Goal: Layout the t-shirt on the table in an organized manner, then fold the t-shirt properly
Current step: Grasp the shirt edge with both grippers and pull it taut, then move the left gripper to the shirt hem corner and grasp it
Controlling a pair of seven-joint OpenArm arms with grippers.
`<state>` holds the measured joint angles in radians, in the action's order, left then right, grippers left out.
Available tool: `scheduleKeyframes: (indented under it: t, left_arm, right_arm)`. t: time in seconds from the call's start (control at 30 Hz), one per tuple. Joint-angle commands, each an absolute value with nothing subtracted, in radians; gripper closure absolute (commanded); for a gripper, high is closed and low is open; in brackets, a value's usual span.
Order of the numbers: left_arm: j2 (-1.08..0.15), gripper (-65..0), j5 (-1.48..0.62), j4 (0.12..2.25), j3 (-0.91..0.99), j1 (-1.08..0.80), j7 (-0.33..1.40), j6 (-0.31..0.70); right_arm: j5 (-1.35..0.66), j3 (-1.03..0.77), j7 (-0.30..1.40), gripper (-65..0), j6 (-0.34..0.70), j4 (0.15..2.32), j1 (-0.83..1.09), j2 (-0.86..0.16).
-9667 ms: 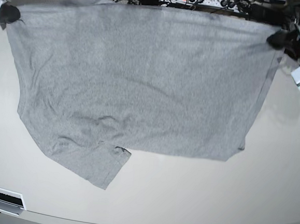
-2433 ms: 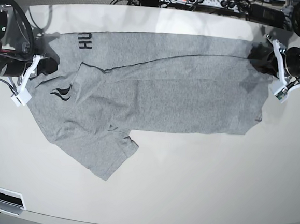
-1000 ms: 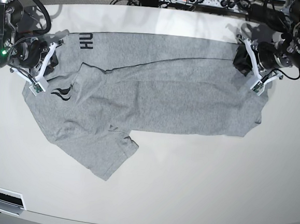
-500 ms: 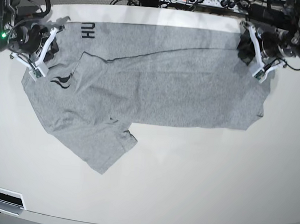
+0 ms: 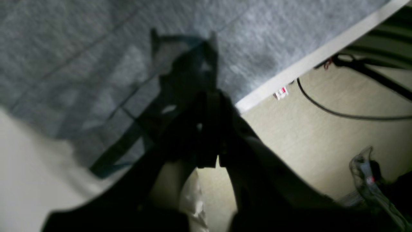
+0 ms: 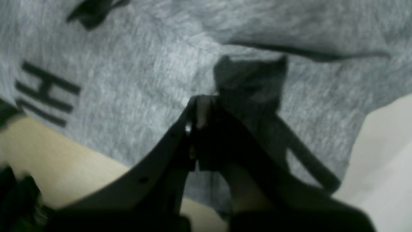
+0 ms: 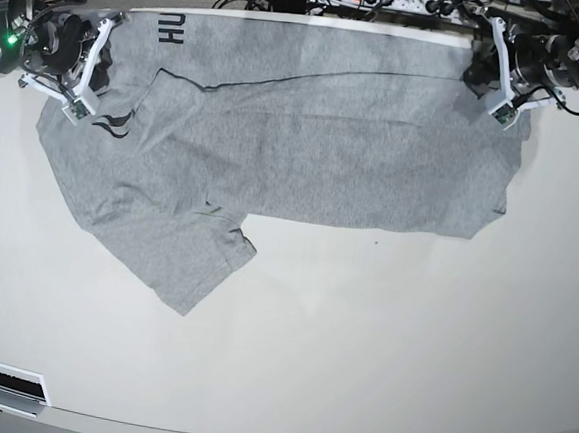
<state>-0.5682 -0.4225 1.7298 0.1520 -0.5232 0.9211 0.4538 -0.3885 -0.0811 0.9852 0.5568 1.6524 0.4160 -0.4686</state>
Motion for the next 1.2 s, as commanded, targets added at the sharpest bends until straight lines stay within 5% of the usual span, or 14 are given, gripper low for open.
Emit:
scheduleKeyframes:
  t: [0.0, 0.17, 0.43, 0.8, 1.17]
  left_arm:
    - [-0.585, 0.0, -0.432, 1.770, 0.168, -0.521, 0.915, 0.445]
    - [-0.585, 0.0, -0.431, 1.880, 0.215, -0.514, 0.892, 0.407]
    - [-0.583, 0.0, -0.428, 1.898, 0.402, -0.498, 0.755, 0.185]
    - [-0.585, 0.0, -0.620, 1.395, 0.432, -0.139, 0.768, 0.372]
    - [-0.583, 0.0, -0.614, 1.271, 0.295, 0.031, 0.754, 0.452]
  right_arm:
    - [-0.384, -0.086, 0.989, 0.0, 0.557, 1.691, 0.418, -0.489]
    - [-0.385, -0.086, 0.988, 0.0, 0.557, 1.793, 0.392, -0.514]
    - [-0.386, -0.086, 0.988, 0.0, 0.541, 1.806, 0.349, -0.518]
    - [-0.415, -0.086, 0.984, 0.0, 0.542, 1.806, 0.349, -0.516]
    - [-0.418, -0.086, 0.975, 0.0, 0.525, 1.806, 0.349, -0.516]
